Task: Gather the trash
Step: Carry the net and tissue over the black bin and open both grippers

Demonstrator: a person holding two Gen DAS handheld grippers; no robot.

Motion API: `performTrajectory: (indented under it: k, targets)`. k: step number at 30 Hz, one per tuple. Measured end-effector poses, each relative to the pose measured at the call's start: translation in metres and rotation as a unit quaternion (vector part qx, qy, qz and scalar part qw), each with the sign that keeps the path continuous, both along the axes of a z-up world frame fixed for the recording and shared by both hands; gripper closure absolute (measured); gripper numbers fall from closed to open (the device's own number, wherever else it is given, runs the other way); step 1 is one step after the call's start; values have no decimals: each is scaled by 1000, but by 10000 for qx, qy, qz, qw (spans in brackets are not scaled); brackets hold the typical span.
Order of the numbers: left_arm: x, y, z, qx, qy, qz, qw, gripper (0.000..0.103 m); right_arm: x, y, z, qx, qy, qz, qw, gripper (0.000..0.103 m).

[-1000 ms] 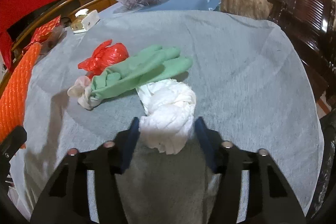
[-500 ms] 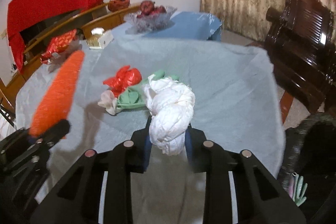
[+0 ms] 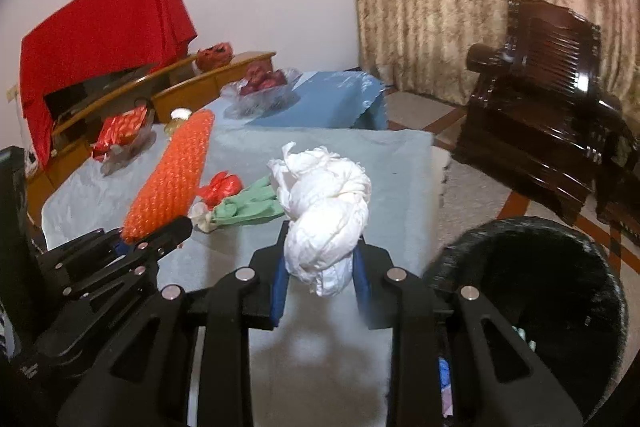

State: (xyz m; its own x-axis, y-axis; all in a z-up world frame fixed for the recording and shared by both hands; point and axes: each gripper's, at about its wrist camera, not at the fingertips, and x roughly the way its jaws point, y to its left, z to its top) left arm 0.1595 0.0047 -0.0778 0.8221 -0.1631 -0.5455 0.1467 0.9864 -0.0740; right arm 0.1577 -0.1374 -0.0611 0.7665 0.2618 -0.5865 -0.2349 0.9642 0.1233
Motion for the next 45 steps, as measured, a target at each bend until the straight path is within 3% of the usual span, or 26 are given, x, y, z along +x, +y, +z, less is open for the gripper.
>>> performTrajectory:
  k: [9,18,31,34,36,39,41,45]
  targets:
    - [1,-70,11,-11,-107,-765,9970,86,-36,-85,9,18,-143,-626,9979,77]
    - [-5,-150,0,33,36,-1667,9860,86,-65,-155,-7,-159,-33,-1389,9902,76]
    - [0,-224,-21,68,382,-2416,9696,84,-83,-206,-36,-278,271,-2014,9787,74]
    - [6,-228,-28,44,571,-2486,9669,70,-79,-212,-46,-300,398,-2102,9764,62]
    - [8,-226,-31,-14,699,-2500,9657,47,-77,-215,-51,-339,456,-2172,9745,54]
    - [9,-212,-33,-100,745,-2450,9666,41,-79,-218,-57,-336,473,-2219,9733,36]
    - [11,-204,-33,-131,751,-2373,9684,35,-81,-219,-59,-343,444,-2270,9723,17]
    - [13,-184,-28,-238,723,-2229,9719,26,-85,-218,-56,-145,319,-2293,9727,10]
